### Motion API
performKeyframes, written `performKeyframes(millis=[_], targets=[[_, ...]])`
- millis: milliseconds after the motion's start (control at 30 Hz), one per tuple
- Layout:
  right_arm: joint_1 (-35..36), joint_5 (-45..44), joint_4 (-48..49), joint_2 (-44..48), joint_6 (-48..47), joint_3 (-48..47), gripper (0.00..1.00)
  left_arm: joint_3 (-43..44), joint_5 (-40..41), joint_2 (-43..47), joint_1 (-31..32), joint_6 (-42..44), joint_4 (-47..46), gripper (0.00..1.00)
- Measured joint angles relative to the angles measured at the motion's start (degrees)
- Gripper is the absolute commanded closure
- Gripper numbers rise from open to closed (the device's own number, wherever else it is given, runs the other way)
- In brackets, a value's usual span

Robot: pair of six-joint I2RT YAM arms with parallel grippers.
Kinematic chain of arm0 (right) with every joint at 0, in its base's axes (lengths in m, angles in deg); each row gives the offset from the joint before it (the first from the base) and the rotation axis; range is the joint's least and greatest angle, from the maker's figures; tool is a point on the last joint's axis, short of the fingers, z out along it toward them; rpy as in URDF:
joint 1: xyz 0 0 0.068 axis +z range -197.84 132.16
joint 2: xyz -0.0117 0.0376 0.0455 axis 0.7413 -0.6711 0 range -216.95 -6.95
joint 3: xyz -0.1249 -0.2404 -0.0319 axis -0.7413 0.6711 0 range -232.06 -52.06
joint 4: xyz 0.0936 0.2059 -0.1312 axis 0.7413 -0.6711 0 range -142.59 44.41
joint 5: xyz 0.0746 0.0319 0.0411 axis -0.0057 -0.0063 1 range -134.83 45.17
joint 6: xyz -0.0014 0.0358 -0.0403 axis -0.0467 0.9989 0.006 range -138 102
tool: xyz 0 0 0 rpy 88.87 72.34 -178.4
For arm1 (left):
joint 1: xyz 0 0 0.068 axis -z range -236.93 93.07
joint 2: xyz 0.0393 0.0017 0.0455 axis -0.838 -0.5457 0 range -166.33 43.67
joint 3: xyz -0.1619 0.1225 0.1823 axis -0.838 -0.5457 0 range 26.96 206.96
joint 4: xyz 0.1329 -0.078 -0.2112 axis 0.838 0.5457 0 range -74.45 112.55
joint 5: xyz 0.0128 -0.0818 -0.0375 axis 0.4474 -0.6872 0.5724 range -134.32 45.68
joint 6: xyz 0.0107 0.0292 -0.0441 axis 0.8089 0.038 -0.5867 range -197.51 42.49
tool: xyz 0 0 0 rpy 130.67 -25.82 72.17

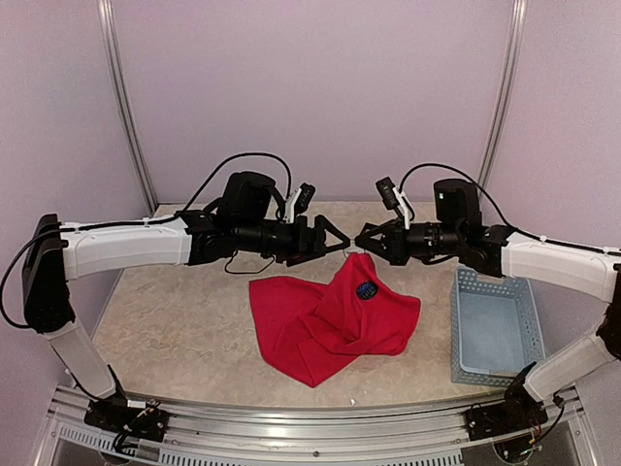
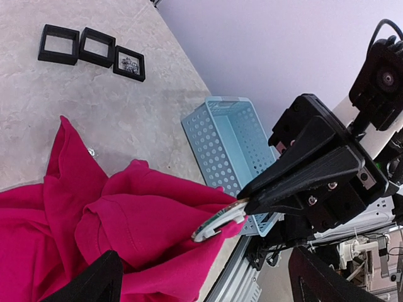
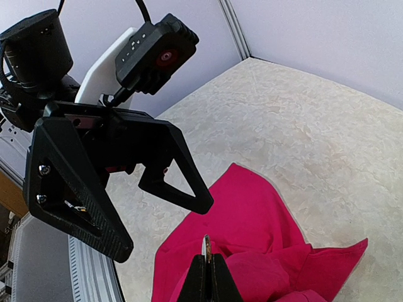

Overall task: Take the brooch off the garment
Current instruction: Place the brooch on the crumpled clothing.

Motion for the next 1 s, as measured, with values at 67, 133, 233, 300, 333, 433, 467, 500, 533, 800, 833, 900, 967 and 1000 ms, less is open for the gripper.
performKeyframes(millis=[67, 133, 233, 300, 333, 433, 467, 500, 533, 800, 833, 900, 967, 1000], targets=[[0.0, 0.22, -0.13, -0.09, -0.09, -0.15, 1.0, 0.0, -0.13, -0.02, -0.04, 0.15, 0.13, 0.11], [0.0, 0.17, -2.27, -0.68, -1.29, -1.38, 1.0, 0.17, -0.07, -0.02, -0.09, 0.55, 0.55, 0.11], [0.0, -0.92, -9.01, -1.88, -5.18, -5.44, 1.0, 0.55, 0.5, -0.02, -0.15, 1.46, 1.62, 0.11], [0.0, -2.38, -14.58, -2.58, -8.83, -8.9, 1.0, 0.55, 0.81, -0.02, -0.15, 2.05, 2.08, 0.11], [0.02, -3.37, -17.66, -2.89, -10.93, -10.84, 1.0, 0.55, 1.03, -0.02, -0.15, 2.43, 2.56, 0.11], [0.04, -7.1, -26.49, -3.39, -16.59, -15.45, 1.0, 0.68, 1.49, -0.02, -0.13, 3.91, 4.28, 0.11], [0.11, -8.39, -29.11, -3.56, -18.21, -16.57, 1.0, 0.76, 1.57, -0.02, -0.11, 4.35, 4.74, 0.11], [0.17, -10.03, -32.3, -3.82, -19.91, -17.68, 1.0, 1.01, 1.62, -0.02, -0.09, 4.87, 5.38, 0.11], [0.28, -11.56, -34.88, -4.11, -21.24, -18.43, 1.0, 1.29, 1.62, -0.02, -0.07, 5.2, 5.75, 0.11], [0.57, -18.49, -49.46, -6.47, -25.07, -20.39, 1.0, 2.69, 1.22, -0.33, 0.28, 7.17, 5.84, 0.11], [0.59, -18.16, -51.01, -6.93, -25.16, -21.2, 1.0, 2.69, 0.96, -0.55, 0.42, 7.43, 5.66, 0.11], [0.66, -17.18, -53.75, -8.7, -25.22, -23.87, 1.0, 2.69, 0.59, -1.25, 0.85, 7.76, 5.4, 0.11], [0.96, -16.59, -55.69, -10.95, -25.4, -26.51, 1.0, 2.69, 0.42, -2.05, 1.25, 7.87, 5.38, 0.11], [1.33, -16.5, -57.0, -12.63, -25.53, -28.04, 1.0, 2.69, 0.37, -2.54, 1.51, 7.91, 5.4, 0.11]])
